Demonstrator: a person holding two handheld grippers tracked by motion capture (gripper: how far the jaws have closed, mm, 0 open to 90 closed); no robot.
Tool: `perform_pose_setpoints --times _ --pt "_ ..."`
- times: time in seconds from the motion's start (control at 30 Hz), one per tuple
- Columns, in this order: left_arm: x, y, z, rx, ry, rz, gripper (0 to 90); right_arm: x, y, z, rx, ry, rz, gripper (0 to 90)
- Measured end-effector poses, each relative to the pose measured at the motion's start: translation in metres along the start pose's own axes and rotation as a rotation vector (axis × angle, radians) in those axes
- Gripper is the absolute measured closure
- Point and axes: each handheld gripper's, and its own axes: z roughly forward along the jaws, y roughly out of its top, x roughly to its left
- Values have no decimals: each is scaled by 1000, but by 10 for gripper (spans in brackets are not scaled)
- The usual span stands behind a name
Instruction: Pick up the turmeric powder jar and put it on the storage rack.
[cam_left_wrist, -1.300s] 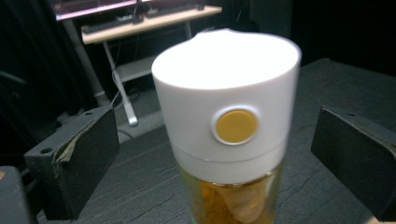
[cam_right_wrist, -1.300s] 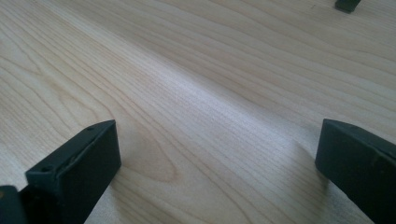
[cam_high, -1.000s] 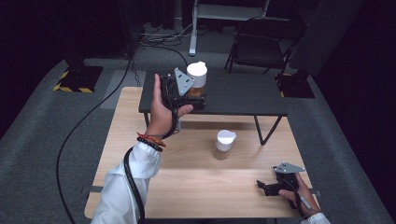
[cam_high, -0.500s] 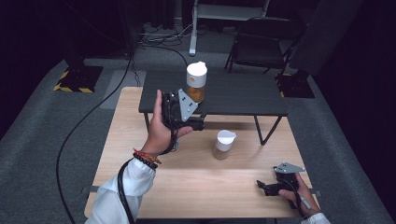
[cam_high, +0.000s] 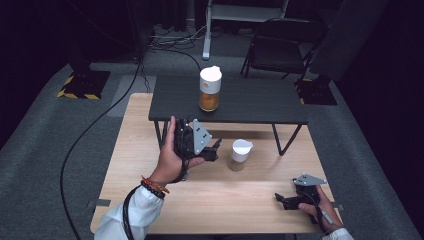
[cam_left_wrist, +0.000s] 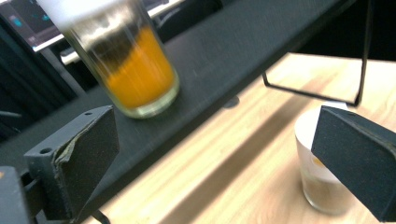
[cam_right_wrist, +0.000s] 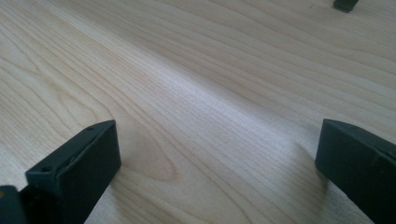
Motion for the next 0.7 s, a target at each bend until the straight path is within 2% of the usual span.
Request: perform_pose_setpoints --times 0.07,0.23,0.3,0.4,0.47,0.7 --pt "-6 -6 2 23 5 25 5 0 0 0 0 0 0 0" --pt "-14 -21 6 66 -6 47 6 0 0 0 0 0 1 0" --pt "-19 -27 6 84 -5 75 6 0 0 0 0 -1 1 0" --pt "-20 -34 3 96 -19 77 6 0 0 0 1 -1 1 0" --pt "-25 -44 1 121 -18 105 6 0 0 0 1 -2 1 0" --pt "-27 -63 0 188 -51 104 6 0 0 0 1 -2 2 0"
